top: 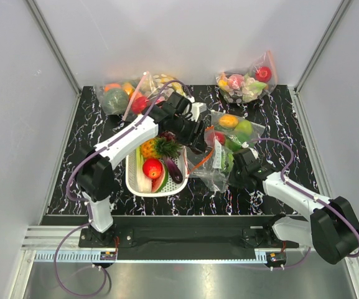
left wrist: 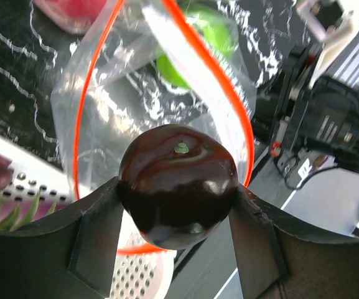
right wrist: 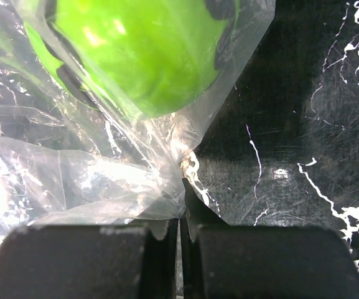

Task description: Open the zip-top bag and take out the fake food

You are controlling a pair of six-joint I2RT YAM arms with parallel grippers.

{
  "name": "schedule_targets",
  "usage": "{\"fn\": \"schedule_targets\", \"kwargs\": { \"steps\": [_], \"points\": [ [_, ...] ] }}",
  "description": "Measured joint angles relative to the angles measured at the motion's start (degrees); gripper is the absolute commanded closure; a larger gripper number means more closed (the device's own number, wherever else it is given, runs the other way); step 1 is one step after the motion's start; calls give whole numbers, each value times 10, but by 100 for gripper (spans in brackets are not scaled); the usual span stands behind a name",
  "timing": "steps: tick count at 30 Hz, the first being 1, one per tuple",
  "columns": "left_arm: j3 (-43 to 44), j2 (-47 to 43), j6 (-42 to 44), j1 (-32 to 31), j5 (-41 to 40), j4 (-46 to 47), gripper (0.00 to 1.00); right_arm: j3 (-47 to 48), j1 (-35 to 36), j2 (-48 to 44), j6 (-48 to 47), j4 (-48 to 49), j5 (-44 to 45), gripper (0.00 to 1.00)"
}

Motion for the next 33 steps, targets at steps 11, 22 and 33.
{"fn": "schedule_targets", "kwargs": {
  "steps": [11, 22, 33],
  "points": [
    [-61, -146, 18, 82, -51, -28, 35, -3, 0, -11, 2, -12, 10, 100],
    [-141, -216, 10, 158, -130, -17, 35, -3, 0, -7, 2, -12, 10, 100],
    [-161, -148, 7, 248, -170, 21, 35, -3, 0, -7, 2, -12, 9, 100]
  ]
}}
